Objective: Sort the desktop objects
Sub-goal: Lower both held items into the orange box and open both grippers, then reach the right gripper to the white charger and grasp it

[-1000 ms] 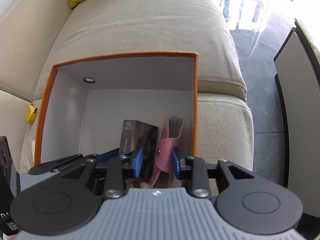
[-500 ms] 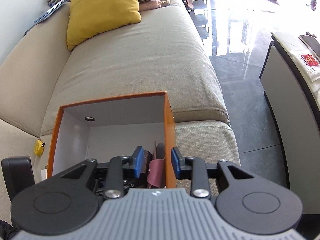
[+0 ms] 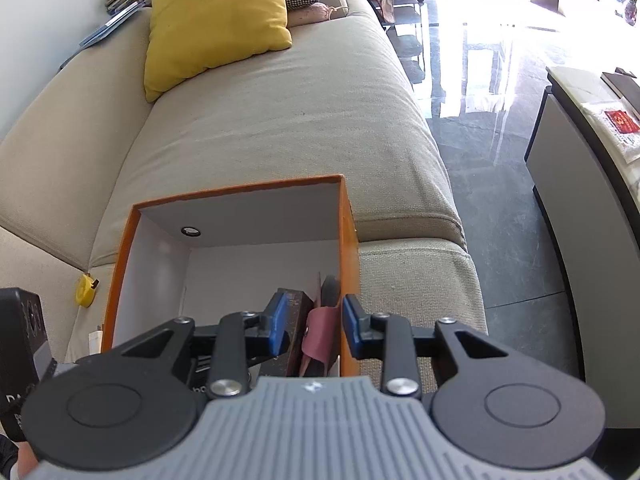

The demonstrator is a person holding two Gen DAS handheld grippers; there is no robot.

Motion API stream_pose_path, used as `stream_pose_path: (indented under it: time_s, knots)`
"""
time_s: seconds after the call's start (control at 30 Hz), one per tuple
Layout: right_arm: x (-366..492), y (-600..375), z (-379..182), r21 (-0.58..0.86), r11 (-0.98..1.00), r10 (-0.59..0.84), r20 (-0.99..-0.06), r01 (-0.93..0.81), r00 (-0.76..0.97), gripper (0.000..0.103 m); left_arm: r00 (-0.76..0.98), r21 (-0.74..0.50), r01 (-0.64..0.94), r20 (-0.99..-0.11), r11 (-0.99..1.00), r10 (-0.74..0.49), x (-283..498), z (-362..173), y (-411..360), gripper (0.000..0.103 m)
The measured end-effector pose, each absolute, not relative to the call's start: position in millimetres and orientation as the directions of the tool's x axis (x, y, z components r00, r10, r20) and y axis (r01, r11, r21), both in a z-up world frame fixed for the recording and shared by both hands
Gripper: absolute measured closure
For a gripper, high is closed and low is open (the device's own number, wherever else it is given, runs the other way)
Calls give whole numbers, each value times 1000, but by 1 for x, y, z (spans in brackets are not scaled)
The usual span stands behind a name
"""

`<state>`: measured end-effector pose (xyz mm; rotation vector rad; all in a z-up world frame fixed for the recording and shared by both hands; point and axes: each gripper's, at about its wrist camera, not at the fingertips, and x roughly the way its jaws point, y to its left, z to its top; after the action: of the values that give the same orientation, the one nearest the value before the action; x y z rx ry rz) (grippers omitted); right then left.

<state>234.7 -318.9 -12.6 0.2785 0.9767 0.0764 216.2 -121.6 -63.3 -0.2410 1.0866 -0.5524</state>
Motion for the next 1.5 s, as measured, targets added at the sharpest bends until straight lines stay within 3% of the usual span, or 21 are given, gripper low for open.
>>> stream_pose_path:
  time_s: [0.37,0.57,0.9,1.2,1.5]
  knots:
    - [212,-251,-5,245,949,313,-690,-196,652,70,534,-345,272,-722,898,-439,182,-6,-43,54]
    - [210,-194,-5,251,913,402,-689,-322,603,70,589,-222,165,-759,961,-276,174,5,14,58]
    - [214,-89,-17,233,849,464,-759,-474,458,70,563,-127,19,-818,992,-116,165,-14,95,58]
    - [242,-28,-53,145,865,339,-875,-481,345,69,521,-118,-44,-850,992,-78,172,-36,147,58]
    - [268,5,-84,100,874,254,-928,-475,273,63,493,-111,-55,-867,992,-70,187,-52,174,58]
